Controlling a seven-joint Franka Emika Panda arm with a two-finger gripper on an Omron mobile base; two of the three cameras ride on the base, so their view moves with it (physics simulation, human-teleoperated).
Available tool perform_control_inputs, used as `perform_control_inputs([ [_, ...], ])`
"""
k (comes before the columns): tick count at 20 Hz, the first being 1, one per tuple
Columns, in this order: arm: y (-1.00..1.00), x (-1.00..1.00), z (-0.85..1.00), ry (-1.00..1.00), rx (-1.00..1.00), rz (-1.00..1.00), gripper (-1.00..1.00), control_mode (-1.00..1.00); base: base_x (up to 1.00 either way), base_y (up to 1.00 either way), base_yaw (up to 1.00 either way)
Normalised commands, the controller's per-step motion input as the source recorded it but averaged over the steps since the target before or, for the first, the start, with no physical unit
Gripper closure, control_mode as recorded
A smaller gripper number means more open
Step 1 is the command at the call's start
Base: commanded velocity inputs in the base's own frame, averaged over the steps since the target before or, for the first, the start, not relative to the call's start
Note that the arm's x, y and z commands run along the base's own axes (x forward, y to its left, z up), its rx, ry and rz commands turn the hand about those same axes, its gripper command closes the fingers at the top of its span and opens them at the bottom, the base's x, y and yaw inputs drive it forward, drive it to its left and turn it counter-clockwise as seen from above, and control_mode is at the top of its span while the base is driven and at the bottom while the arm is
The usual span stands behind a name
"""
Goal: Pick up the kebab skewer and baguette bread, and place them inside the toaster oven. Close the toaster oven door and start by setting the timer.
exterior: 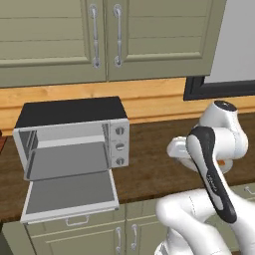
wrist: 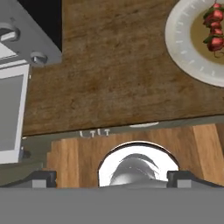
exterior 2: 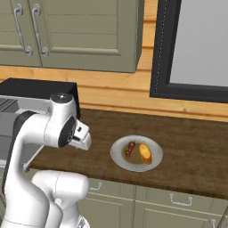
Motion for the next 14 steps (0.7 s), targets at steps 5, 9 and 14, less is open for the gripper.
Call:
perform_control_inputs([
  [5,-1.00,0.39,-0.27,0.12,-0.16,-0.09,-1.00,-1.00,0.00,0.00,0.00],
  [9,-0.99,0.56,-0.37,0.22,-0.12,-0.13,-1.00,-1.00,0.00,0.00,0.00],
  [14,-0.67,0.72,-0.32,0.20,-0.01,-0.15,-1.00,-1.00,0.00,0.00,0.00],
])
